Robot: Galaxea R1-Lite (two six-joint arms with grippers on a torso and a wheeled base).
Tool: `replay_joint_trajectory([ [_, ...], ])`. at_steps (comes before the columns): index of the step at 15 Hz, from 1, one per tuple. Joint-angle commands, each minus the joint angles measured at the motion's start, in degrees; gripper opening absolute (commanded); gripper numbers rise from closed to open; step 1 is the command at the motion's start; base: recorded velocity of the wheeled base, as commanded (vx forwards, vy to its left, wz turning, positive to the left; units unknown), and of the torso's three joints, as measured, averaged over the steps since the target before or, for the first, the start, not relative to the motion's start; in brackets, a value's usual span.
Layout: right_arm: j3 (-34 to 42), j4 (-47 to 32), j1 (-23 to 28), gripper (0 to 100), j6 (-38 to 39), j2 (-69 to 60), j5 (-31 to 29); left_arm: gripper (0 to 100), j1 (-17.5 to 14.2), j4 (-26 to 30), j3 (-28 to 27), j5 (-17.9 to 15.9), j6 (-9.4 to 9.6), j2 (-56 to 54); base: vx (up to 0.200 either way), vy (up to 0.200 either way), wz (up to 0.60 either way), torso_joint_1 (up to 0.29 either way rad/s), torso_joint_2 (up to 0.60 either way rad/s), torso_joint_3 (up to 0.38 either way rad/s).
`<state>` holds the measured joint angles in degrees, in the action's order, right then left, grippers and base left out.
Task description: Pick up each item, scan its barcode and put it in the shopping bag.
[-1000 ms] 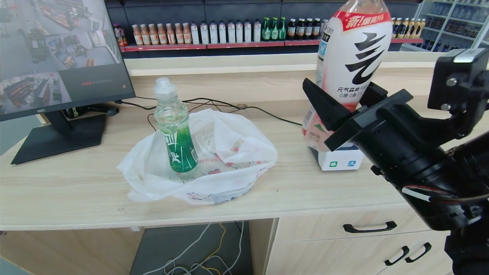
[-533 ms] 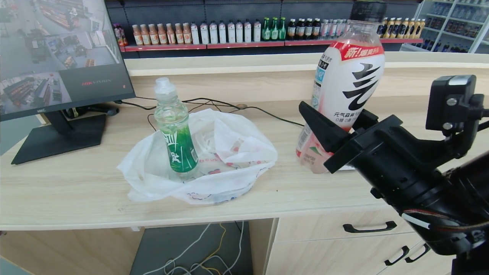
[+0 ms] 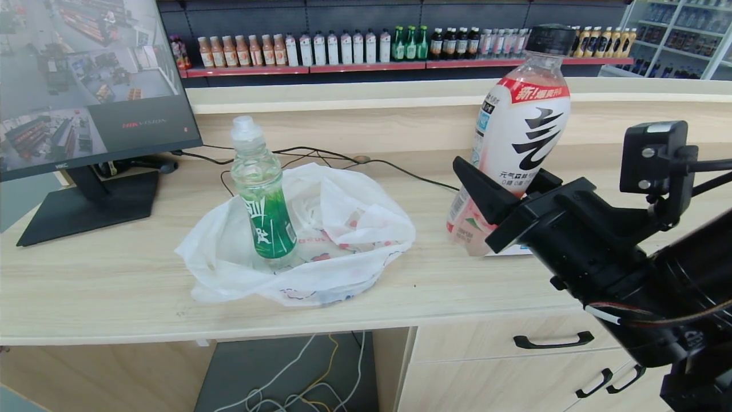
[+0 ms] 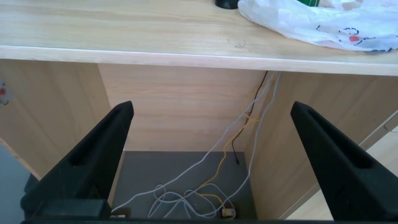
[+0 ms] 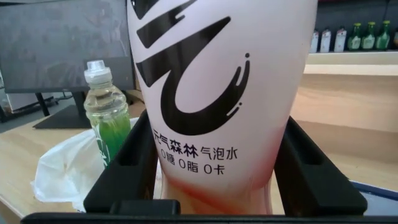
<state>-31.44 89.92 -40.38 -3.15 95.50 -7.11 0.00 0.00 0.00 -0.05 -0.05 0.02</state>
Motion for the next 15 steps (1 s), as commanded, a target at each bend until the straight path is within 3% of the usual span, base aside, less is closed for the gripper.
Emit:
replay_joint_trajectory([
  [1,0.1,0.1,0.7,0,0.1,0.5,0.0,100,0.0,0.0,0.0,0.0,-0.04,0.0,0.0,0.0,0.0,0.0,0.0,0.0],
  [4,-0.4,0.1,3.1,0,0.4,1.3,0.0,100,0.0,0.0,0.0,0.0,-0.04,0.0,0.0,0.0,0.0,0.0,0.0,0.0],
  [15,-3.3,0.1,3.1,0,1.8,2.3,0.0,100,0.0,0.0,0.0,0.0,-0.13,0.0,0.0,0.2,0.0,0.002,0.0,0.002],
])
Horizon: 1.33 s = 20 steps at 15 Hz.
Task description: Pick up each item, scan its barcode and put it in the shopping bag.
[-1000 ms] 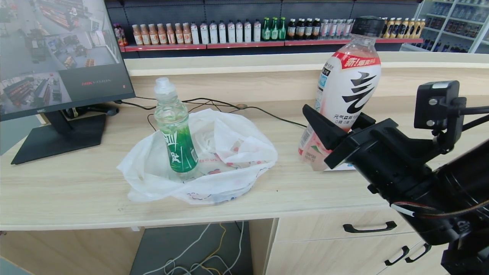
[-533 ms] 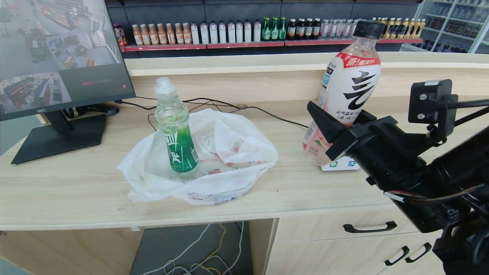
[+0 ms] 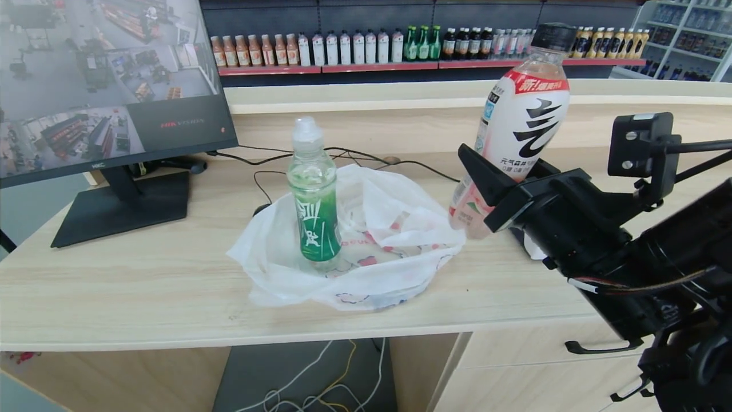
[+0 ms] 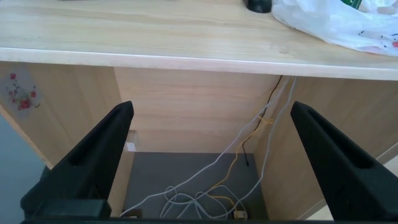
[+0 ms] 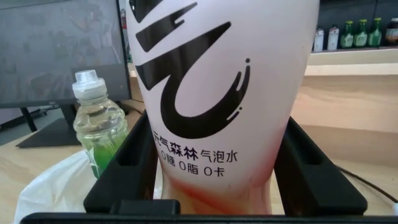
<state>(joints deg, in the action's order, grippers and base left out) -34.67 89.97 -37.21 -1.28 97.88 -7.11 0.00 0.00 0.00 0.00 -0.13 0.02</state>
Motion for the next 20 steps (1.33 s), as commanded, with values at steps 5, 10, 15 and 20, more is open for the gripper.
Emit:
replay_joint_trajectory([
  [5,-0.3,0.0,4.7,0,0.0,1.4,0.0,100,0.0,0.0,0.0,0.0,0.13,0.0,0.0,0.08,0.0,0.001,0.0,0.0],
  [10,-5.7,0.0,6.8,0,0.0,8.7,0.0,100,0.1,0.0,0.0,-0.1,0.13,0.0,0.0,0.0,0.0,0.0,0.0,0.0],
  [15,-10.7,0.0,6.4,0,0.0,14.4,0.0,100,0.0,0.0,0.0,-0.1,0.13,0.0,0.0,0.0,0.0,0.0,0.0,0.0],
  [20,-12.5,0.0,5.7,0,0.0,18.2,0.0,100,0.0,0.0,0.0,0.0,0.13,0.0,0.0,0.0,0.0,0.0,0.0,0.0],
])
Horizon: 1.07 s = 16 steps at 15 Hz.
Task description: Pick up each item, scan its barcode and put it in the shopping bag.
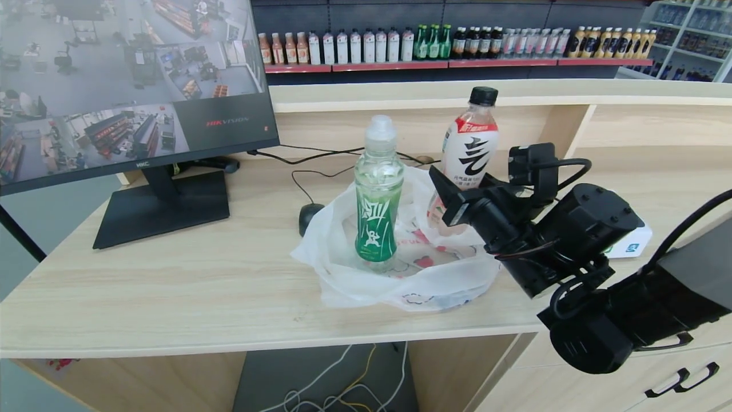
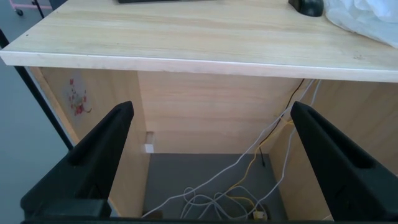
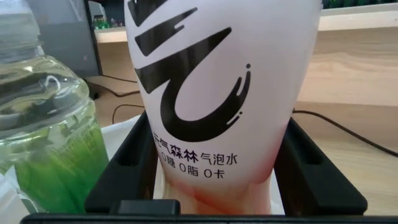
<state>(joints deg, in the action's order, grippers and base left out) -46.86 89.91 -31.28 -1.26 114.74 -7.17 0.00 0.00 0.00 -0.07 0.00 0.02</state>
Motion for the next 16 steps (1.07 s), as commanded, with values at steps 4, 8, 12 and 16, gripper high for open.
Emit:
replay_joint_trajectory([
  [4,-1.0,0.1,-0.4,0,0.0,4.5,0.0,100,0.0,0.0,0.0,0.0,0.0,0.0,0.0,0.0,0.0,0.0,0.0,0.0],
  [8,-1.7,0.1,-0.5,0,0.0,5.8,0.0,100,0.0,0.0,0.0,0.0,0.0,0.0,0.0,0.0,0.0,0.0,0.0,0.0],
  [12,-1.4,0.1,-0.6,0,0.0,5.9,0.0,100,0.0,0.0,0.0,0.0,0.0,0.0,0.0,0.0,0.0,0.0,0.0,0.0],
  [16,-1.1,0.1,-0.6,0,0.0,6.2,0.1,100,0.0,0.0,0.0,0.1,0.0,0.0,0.0,0.0,0.0,0.0,0.0,0.0],
])
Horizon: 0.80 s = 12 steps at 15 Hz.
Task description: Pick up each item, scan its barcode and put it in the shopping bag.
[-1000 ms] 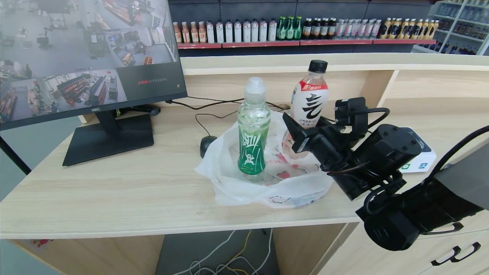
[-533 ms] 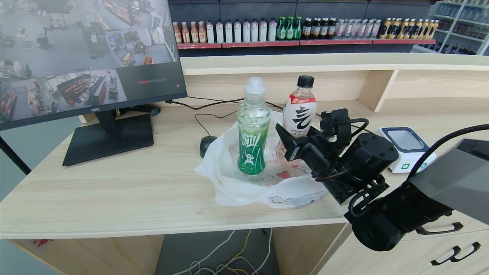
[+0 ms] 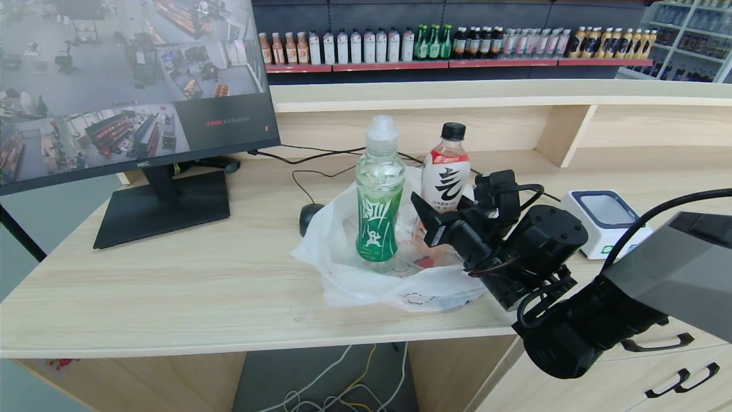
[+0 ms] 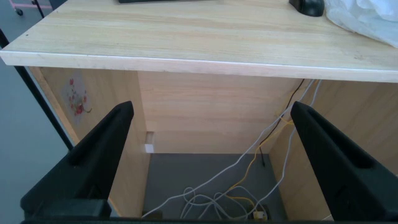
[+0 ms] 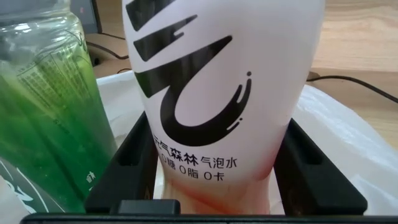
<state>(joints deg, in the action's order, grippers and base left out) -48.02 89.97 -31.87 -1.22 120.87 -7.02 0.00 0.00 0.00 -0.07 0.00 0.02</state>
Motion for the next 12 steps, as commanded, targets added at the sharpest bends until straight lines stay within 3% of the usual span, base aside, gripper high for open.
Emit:
replay_joint_trajectory([
  [1,0.3,0.0,0.0,0,0.0,0.1,0.0,100,0.0,0.0,0.0,0.0,0.0,0.0,0.0,0.0,0.0,0.0,0.0,0.0],
  [12,2.4,0.0,-0.4,0,-0.3,0.4,0.0,100,0.0,0.0,0.0,0.1,0.0,0.0,0.0,0.0,0.0,0.0,0.0,0.0],
])
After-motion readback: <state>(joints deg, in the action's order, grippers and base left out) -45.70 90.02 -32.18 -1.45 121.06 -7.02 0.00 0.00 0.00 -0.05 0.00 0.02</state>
